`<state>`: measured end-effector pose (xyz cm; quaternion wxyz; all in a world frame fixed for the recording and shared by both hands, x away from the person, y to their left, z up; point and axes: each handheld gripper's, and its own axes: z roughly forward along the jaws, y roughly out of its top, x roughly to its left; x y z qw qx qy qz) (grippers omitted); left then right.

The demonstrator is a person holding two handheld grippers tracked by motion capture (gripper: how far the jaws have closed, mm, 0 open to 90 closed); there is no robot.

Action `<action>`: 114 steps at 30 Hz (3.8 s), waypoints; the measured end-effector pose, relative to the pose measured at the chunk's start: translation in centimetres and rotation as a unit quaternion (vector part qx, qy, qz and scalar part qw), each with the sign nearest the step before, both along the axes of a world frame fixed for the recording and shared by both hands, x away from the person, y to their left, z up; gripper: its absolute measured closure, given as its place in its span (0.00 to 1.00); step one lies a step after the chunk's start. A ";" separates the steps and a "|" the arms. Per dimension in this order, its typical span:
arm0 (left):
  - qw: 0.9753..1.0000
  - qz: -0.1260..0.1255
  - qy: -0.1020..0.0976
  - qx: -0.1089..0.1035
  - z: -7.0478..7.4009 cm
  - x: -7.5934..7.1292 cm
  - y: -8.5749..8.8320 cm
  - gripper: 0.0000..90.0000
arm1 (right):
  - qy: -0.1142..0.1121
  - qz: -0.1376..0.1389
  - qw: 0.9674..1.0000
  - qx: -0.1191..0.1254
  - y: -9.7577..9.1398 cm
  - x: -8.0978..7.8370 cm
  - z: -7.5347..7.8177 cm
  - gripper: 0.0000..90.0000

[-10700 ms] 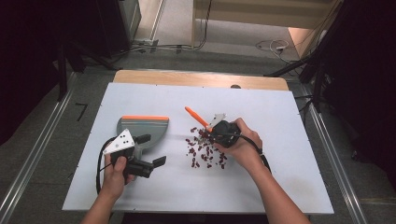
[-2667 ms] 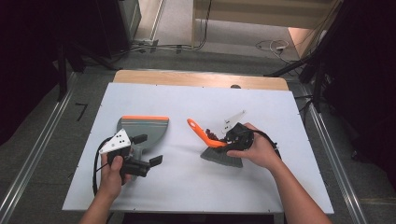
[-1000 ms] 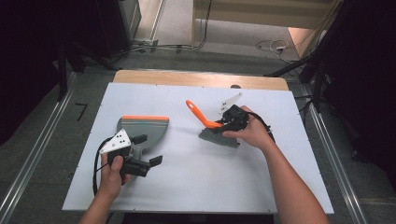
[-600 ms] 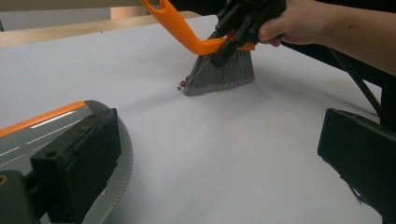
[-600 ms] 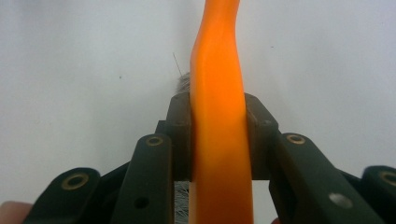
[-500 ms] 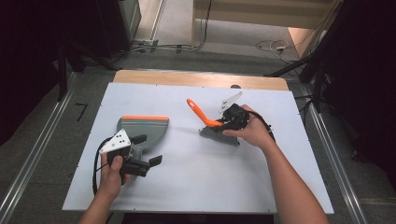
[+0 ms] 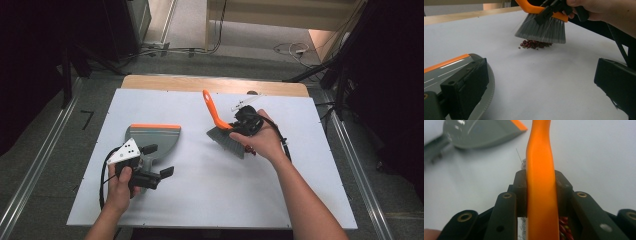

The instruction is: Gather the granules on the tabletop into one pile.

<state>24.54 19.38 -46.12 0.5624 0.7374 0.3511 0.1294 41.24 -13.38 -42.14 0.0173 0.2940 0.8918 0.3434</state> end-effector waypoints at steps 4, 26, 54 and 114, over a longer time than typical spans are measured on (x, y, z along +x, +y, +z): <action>1.000 0.000 0.001 0.001 0.0 0.0 0.1 0.00 | 0.023 -0.045 0.999 0.010 2.2 -0.3 -0.8 0.75; 1.000 -0.005 0.000 0.003 0.1 -0.1 -0.1 0.00 | 0.094 -0.242 0.966 0.014 0.0 0.5 -4.2 0.75; 1.000 -0.003 -0.002 0.000 0.2 -0.1 0.2 0.00 | 0.095 -0.263 0.960 0.020 -3.4 0.2 -4.2 0.75; 1.000 -0.001 0.001 0.001 0.1 0.0 0.1 0.00 | -0.070 -0.283 0.948 -0.126 -2.1 -0.3 -2.3 0.76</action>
